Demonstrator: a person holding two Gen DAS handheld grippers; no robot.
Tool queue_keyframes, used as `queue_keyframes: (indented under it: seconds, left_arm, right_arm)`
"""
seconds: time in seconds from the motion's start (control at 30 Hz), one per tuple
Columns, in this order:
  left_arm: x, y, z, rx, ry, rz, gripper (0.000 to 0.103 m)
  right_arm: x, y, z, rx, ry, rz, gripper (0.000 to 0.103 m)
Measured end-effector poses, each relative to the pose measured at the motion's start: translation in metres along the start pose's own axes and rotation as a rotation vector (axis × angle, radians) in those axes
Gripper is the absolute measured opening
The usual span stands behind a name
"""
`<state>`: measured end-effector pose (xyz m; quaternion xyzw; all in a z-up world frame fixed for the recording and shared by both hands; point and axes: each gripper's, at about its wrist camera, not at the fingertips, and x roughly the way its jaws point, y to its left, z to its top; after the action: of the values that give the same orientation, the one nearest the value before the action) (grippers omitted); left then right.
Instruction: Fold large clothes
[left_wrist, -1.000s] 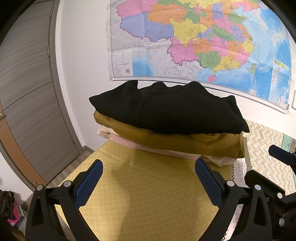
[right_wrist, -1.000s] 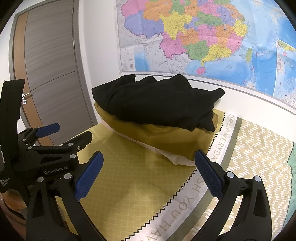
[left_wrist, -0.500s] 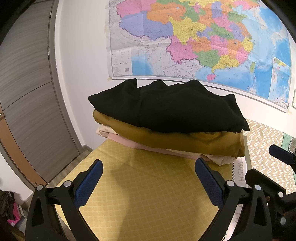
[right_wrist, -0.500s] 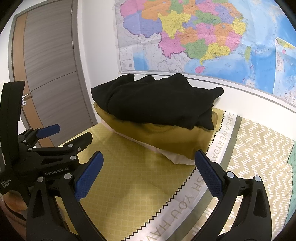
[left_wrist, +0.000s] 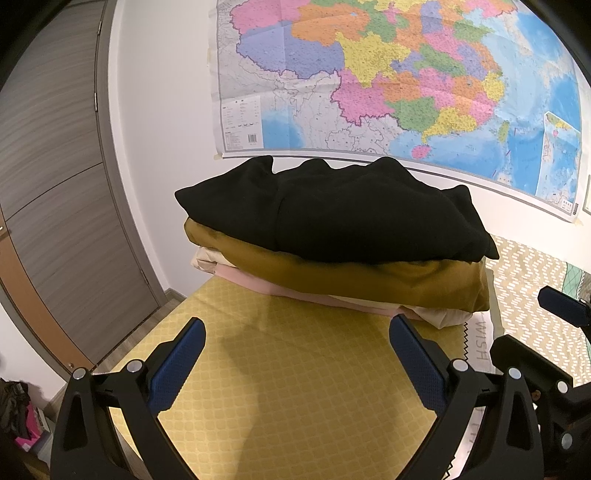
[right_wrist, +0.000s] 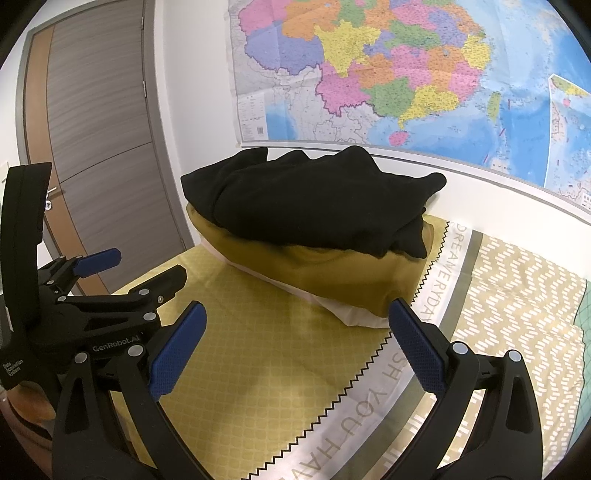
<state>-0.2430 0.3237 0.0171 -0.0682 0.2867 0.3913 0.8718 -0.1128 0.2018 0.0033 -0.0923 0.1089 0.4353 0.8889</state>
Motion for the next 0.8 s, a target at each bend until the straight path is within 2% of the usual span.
queue_keyframes:
  seconds: [0.57, 0.8]
  left_arm:
    - [0.0027, -0.0043, 0.0001, 0.011, 0.001, 0.008, 0.096]
    - [-0.0001, -0.0072, -0.0033, 0.004, -0.013, -0.012, 0.096]
  right_arm:
    - [0.0001, -0.0030, -0.0019, 0.003, 0.003, 0.001, 0.097]
    - [-0.0020, -0.0068, -0.0040, 0.008, 0.004, 0.000, 0.097]
